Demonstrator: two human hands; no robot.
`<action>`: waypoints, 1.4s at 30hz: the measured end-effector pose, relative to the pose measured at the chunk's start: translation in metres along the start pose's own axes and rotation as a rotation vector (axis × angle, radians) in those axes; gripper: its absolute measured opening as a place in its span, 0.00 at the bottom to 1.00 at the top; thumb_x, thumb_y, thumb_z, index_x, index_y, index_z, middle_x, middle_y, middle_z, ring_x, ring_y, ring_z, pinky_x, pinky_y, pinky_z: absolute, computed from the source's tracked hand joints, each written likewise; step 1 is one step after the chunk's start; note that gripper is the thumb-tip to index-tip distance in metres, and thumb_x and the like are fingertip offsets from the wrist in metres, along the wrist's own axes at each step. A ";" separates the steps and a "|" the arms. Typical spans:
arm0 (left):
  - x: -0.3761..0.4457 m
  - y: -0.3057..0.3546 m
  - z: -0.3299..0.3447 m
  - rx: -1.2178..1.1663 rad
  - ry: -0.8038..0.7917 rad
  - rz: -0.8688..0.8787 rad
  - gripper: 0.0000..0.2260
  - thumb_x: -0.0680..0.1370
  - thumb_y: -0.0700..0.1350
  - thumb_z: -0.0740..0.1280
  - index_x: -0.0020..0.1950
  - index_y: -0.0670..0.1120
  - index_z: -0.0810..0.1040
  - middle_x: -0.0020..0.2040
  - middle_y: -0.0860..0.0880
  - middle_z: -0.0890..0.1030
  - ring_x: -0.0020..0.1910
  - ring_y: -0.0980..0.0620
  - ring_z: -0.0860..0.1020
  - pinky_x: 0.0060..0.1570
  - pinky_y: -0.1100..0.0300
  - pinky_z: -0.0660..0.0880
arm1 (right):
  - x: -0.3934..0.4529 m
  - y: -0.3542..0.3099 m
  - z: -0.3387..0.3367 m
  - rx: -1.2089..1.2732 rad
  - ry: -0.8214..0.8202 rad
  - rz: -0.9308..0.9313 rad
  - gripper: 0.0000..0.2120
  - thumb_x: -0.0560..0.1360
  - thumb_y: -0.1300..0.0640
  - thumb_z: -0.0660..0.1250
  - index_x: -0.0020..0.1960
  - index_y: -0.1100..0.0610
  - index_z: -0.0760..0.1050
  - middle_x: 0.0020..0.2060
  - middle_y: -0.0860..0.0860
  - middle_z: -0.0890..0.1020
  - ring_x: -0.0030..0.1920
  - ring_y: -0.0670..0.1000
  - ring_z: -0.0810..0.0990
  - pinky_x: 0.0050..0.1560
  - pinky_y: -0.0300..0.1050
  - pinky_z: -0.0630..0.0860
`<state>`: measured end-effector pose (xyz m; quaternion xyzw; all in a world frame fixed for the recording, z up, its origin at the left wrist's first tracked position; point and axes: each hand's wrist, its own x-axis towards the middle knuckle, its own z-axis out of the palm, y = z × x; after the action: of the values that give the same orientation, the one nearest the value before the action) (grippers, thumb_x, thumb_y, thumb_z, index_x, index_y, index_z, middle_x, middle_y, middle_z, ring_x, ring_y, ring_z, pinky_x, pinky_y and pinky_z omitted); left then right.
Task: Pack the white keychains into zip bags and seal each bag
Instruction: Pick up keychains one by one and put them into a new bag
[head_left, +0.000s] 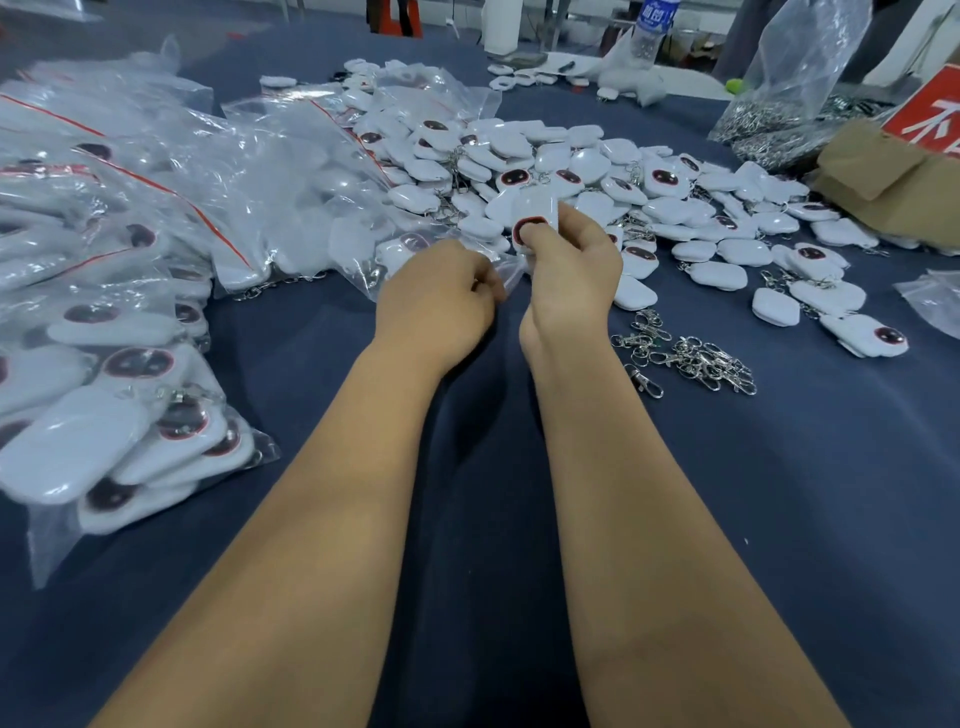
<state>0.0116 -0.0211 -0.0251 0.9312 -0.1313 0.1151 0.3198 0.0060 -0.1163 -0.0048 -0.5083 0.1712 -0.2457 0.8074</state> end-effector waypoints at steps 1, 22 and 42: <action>0.000 -0.001 0.000 0.003 0.044 -0.037 0.14 0.75 0.39 0.60 0.49 0.52 0.84 0.50 0.50 0.80 0.51 0.45 0.77 0.42 0.58 0.66 | -0.001 -0.001 0.000 -0.015 -0.008 -0.013 0.13 0.73 0.73 0.65 0.56 0.64 0.79 0.46 0.55 0.83 0.44 0.49 0.79 0.50 0.39 0.78; -0.002 -0.001 -0.009 -0.552 0.172 -0.217 0.10 0.71 0.41 0.58 0.29 0.45 0.65 0.28 0.49 0.64 0.32 0.49 0.62 0.35 0.53 0.60 | -0.006 0.010 0.001 -0.317 -0.252 0.013 0.11 0.75 0.69 0.66 0.53 0.58 0.71 0.45 0.55 0.80 0.40 0.50 0.78 0.38 0.41 0.77; 0.001 -0.004 -0.008 -0.524 0.142 -0.232 0.09 0.73 0.41 0.60 0.36 0.39 0.74 0.32 0.47 0.71 0.34 0.50 0.66 0.38 0.55 0.64 | -0.005 0.011 0.002 -0.386 -0.323 0.023 0.13 0.74 0.70 0.65 0.57 0.60 0.75 0.49 0.61 0.84 0.40 0.51 0.80 0.42 0.44 0.76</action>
<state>0.0128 -0.0132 -0.0213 0.8154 -0.0265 0.1049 0.5687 0.0053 -0.1085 -0.0137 -0.6837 0.0896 -0.1150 0.7151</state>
